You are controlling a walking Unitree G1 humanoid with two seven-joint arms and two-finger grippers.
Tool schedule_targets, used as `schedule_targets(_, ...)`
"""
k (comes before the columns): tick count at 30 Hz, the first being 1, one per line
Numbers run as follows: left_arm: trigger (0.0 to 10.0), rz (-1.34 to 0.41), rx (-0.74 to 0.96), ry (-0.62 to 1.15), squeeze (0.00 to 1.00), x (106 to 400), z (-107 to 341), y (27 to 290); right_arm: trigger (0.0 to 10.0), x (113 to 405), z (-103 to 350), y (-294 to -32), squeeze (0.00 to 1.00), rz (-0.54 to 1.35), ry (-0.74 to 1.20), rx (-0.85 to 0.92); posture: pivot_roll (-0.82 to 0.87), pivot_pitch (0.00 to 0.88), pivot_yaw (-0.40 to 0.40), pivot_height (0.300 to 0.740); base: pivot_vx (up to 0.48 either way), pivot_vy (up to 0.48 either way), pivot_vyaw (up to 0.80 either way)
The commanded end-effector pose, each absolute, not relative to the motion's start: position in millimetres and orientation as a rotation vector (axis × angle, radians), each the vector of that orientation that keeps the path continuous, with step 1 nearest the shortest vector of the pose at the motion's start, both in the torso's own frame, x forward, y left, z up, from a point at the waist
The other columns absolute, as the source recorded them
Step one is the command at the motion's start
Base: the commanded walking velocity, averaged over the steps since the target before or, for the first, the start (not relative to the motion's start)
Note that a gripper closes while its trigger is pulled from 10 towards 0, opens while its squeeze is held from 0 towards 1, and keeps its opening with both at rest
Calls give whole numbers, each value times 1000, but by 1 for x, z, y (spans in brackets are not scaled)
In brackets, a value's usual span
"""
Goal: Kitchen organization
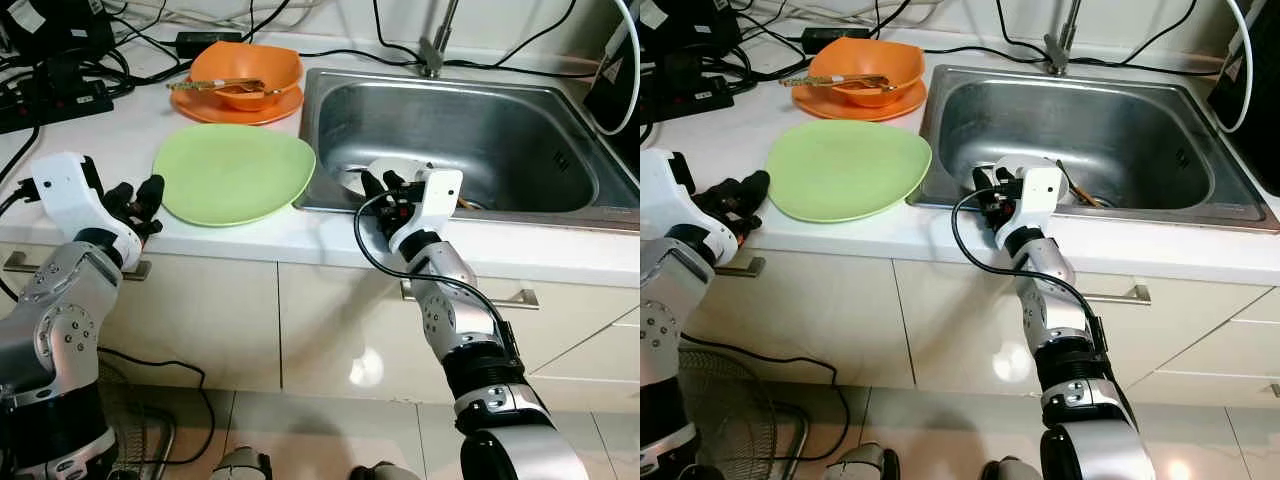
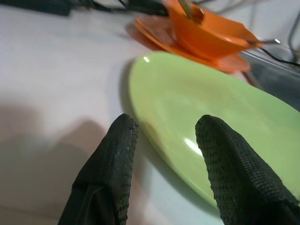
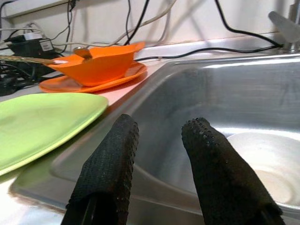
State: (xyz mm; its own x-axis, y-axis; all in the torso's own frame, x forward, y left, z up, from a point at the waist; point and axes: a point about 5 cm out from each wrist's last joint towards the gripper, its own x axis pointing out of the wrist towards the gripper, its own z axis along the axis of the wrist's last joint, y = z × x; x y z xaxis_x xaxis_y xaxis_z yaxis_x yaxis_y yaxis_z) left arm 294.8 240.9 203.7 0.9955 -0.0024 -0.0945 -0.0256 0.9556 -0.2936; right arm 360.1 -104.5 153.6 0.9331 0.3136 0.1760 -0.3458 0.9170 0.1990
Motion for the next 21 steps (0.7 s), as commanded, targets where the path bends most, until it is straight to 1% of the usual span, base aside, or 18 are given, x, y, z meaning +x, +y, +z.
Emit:
schedule_targets(1,10000,-17,-323,99,0,291,205,241,10000,360,151,-111,0,317,-126,217,102,77,-32,718,0,0,0)
schedule_targets(7,10000,-45,-400,129,0,290,204,239,10000,361,152,-112,0,310,-126,218,100,86,-31,718,0,0,0)
schedule_targets(11,10000,-55,-486,158,0,290,204,235,10000,361,152,-112,0,307,-124,221,101,91,-31,718,0,0,0)
schedule_targets(17,10000,-41,-493,173,0,290,207,235,10000,361,152,-112,0,305,-124,226,105,96,-30,718,0,0,0)
schedule_targets(18,10000,-44,-486,171,875,290,208,234,10000,361,152,-112,0,304,-124,227,104,97,-29,718,0,0,0)
schedule_targets(19,10000,-46,-484,172,875,290,209,233,10000,361,152,-112,0,304,-123,227,104,97,-29,718,0,0,0)
schedule_targets(20,10000,-47,-482,175,1000,290,209,232,10000,361,152,-111,0,304,-122,227,103,98,-29,718,0,0,0)
schedule_targets(21,10000,-47,-482,175,1000,290,209,232,10000,361,152,-111,0,304,-122,227,103,98,-29,718,0,0,0)
